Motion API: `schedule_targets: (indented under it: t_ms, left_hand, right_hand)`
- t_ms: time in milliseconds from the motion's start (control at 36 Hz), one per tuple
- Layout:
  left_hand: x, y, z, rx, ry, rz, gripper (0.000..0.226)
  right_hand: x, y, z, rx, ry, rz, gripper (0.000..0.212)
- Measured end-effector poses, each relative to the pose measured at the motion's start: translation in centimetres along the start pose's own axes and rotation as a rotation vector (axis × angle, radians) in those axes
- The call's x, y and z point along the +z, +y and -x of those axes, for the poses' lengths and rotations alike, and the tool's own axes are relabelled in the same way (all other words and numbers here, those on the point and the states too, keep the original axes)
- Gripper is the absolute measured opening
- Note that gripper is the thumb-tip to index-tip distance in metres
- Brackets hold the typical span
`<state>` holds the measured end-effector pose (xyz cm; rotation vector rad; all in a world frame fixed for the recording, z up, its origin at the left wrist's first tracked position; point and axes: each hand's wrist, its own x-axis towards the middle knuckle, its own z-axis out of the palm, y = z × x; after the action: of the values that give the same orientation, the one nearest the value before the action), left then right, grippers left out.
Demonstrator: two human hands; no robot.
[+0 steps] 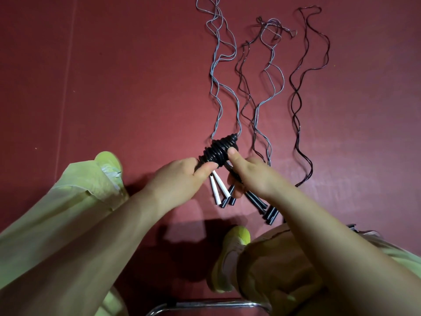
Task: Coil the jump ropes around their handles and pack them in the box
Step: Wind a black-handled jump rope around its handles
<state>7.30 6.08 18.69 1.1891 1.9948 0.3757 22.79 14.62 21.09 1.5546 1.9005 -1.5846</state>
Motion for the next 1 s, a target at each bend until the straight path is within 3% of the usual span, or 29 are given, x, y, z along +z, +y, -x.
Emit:
schedule_targets:
  t_ms: [111,361,444,528,611,667,778,833,889,1000]
  left_hand:
    - [0.3,-0.3,0.0,0.020,0.012,-0.112,0.048]
    - [0.3,-0.6,-0.1,0.158,0.133,-0.133,0.048]
    - [-0.1,0.0,0.2,0.148,0.106,-0.118,0.047]
    - [-0.7,0.1,0.0,0.040,-0.069,0.077,0.055]
    - [-1.3,0.5,-0.1,-0.114,-0.337,0.564,0.068]
    - [-1.7,0.5,-0.1,-0.195,-0.520,0.783,0.065]
    - [-2.6,-0.2,0.1,-0.070,-0.690,0.928,0.057]
    - [-2.9,-0.5,0.2,-0.024,-0.696,0.935,0.079]
    - [-2.7,-0.6,0.0,-0.029,-0.612,0.881,0.087]
    - [-2.1,-0.4,-0.4,-0.006,-0.432,0.749,0.052]
  right_hand:
    - [0.4,-0.1,0.0,0.003,0.001,-0.023,0.071]
    - [0.4,0.1,-0.3,0.053,-0.003,-0.173,0.073]
    - [0.4,0.2,-0.5,0.035,-0.003,-0.207,0.071]
    - [0.2,0.2,-0.4,-0.011,0.053,-0.191,0.067]
    - [0.0,0.3,-0.4,-0.110,0.081,-0.166,0.065]
    - [-0.2,0.3,-0.3,-0.210,0.048,-0.218,0.055]
    - [-0.4,0.0,0.3,-0.459,-0.133,-0.344,0.031]
    - [-0.5,-0.1,0.5,-0.489,-0.214,-0.357,0.029]
    - [-0.7,0.0,0.4,-0.453,-0.210,-0.325,0.028]
    - [-0.9,0.2,0.3,-0.373,-0.166,-0.181,0.043]
